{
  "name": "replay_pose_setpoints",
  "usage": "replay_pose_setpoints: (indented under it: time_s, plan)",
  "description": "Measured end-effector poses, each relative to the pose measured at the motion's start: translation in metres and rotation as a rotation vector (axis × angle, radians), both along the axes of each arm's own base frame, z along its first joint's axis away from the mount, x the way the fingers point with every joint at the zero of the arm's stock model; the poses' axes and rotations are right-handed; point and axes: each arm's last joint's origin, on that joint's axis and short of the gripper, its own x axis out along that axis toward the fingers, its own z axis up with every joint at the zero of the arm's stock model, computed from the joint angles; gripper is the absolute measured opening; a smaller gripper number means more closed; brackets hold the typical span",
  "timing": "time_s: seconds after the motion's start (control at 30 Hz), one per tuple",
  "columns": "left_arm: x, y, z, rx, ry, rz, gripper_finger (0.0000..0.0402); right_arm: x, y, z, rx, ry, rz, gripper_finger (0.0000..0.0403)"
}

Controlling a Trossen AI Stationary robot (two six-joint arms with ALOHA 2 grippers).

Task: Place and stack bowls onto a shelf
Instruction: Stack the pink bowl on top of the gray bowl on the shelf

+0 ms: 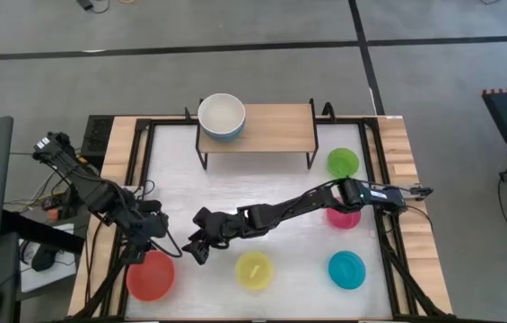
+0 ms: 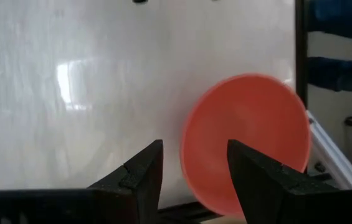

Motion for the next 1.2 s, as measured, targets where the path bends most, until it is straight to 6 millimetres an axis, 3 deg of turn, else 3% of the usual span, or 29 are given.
replay_pose_setpoints:
  time_s: [0.3,0.5,0.67,1.2]
  plan:
    - [0.000,-0.019,-0.002,-0.010,-0.037,-0.085,0.0162,0.015,0.007,-0.029,-0.001,-0.048,0.017,0.0254]
    - [0.002,-0.032,-0.026,0.035,0.041,-0.115,0.0162,0.030,0.024,-0.043,0.002,-0.060,0.062,0.0254]
    - [0.001,-0.038,-0.040,0.077,0.104,-0.124,0.0162,0.032,0.022,-0.035,-0.032,-0.041,0.057,0.0254]
    - [0.002,-0.038,-0.041,0.102,0.089,-0.083,0.0162,0.034,0.017,-0.041,-0.082,-0.032,0.055,0.0254]
